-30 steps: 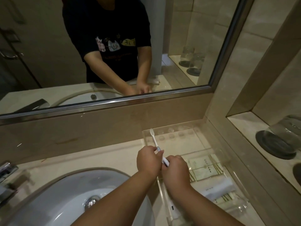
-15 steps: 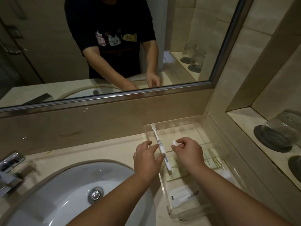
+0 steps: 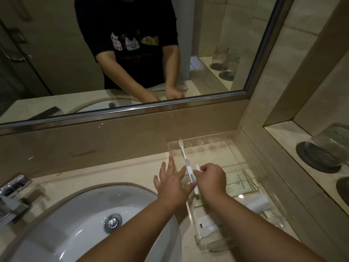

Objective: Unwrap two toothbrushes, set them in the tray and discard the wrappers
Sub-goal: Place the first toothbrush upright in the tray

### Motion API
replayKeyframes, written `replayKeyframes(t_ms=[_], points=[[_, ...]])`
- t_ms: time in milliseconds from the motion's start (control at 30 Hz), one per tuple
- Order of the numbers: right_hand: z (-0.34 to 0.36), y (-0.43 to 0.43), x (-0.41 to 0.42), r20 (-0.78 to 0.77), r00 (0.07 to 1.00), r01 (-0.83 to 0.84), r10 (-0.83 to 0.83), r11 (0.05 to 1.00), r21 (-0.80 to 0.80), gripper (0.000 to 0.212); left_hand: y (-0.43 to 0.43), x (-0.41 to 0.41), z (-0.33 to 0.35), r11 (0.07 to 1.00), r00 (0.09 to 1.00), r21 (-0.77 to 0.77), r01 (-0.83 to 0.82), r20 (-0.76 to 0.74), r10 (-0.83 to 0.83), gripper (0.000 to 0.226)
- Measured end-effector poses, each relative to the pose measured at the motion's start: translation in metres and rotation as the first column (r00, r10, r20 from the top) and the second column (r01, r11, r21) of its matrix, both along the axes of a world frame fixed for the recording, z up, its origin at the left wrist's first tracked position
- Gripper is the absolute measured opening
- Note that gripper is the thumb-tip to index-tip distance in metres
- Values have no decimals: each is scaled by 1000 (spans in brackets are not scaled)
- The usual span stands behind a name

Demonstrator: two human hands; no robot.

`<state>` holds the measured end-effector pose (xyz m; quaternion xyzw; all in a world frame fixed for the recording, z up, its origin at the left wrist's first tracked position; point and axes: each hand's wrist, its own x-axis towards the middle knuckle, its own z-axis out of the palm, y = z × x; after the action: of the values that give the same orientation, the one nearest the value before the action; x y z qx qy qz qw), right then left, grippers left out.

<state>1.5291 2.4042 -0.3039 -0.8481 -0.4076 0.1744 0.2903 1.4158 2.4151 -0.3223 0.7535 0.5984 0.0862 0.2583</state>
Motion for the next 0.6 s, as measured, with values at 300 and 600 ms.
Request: replayKeyframes(t_ms=[300, 600], points=[[17, -13, 19, -153, 988, 11, 15, 986, 165, 32, -7, 1, 10, 998, 993, -41, -56, 102, 59, 59], [20, -88, 86, 83, 713, -558, 697, 634, -536, 26, -21, -6, 30, 986, 959, 21, -167, 237, 157, 47]])
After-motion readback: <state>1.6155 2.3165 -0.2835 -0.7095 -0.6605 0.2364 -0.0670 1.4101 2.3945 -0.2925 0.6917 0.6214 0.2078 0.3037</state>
